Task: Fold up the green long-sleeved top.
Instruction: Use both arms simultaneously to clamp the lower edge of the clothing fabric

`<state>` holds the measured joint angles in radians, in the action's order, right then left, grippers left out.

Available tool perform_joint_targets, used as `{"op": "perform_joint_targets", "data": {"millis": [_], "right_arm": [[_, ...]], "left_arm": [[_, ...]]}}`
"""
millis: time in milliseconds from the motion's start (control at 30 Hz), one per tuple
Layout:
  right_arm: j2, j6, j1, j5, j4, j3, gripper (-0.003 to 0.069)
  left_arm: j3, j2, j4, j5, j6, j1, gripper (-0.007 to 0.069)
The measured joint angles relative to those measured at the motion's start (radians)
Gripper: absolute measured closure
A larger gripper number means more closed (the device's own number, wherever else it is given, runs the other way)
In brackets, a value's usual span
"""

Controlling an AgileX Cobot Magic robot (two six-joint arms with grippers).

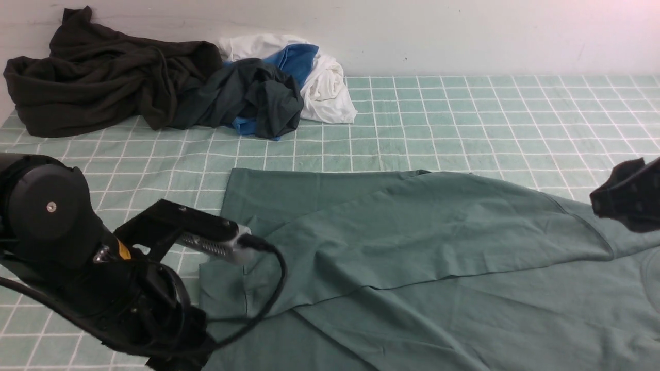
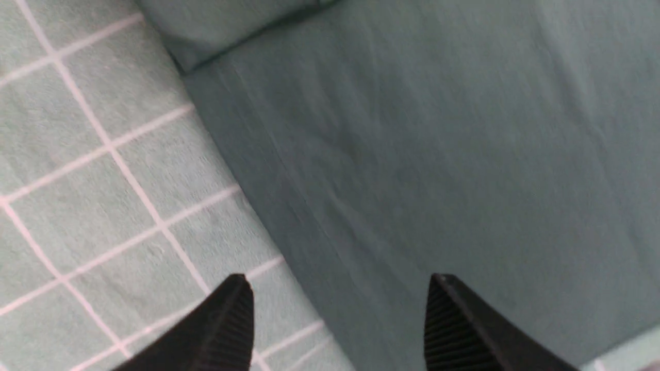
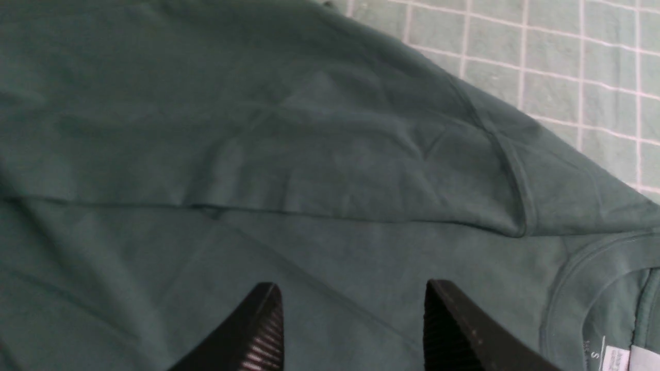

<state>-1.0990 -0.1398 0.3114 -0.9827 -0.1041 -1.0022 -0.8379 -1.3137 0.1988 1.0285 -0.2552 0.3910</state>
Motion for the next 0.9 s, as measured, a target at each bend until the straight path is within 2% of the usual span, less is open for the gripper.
{"op": "perform_joint_targets", "data": {"millis": [33,67,167,200,267,467,600,800,900], "right_arm": [[0.014,0.002,0.007,-0.008,0.001,0.000,0.0304],[0.066,0.014,0.060,-0.072,0.013,0.000,0.0304],[0.123,0.031,0.121,-0.169,0.032,0.000,0.0304],[0.161,0.039,0.154,-0.227,0.048,0.000,0.0304],[0.204,0.045,0.179,-0.260,0.060,0.006,0.0304],[0.269,0.047,0.186,-0.275,0.069,0.053,0.0304],[0.274,0.047,0.186,-0.277,0.069,0.084,0.0304],[0.274,0.047,0.186,-0.278,0.066,0.110,0.0304],[0.274,0.047,0.186,-0.278,0.061,0.112,0.0304]], "left_arm": [[0.000,0.002,-0.005,0.009,-0.018,0.009,0.0200],[0.000,0.010,-0.020,0.085,-0.080,0.048,0.0197],[0.017,0.011,-0.031,0.134,-0.127,0.123,0.0197],[0.050,0.011,-0.031,0.123,-0.162,0.195,0.0197],[0.107,0.010,-0.031,0.078,-0.210,0.275,0.0197],[0.270,-0.043,-0.038,-0.095,-0.302,0.430,0.0197],[0.312,-0.113,-0.046,-0.186,-0.318,0.466,0.0198],[0.289,-0.153,-0.054,-0.170,-0.299,0.469,0.0235],[0.278,-0.156,-0.066,-0.169,-0.245,0.469,0.0336]]}}
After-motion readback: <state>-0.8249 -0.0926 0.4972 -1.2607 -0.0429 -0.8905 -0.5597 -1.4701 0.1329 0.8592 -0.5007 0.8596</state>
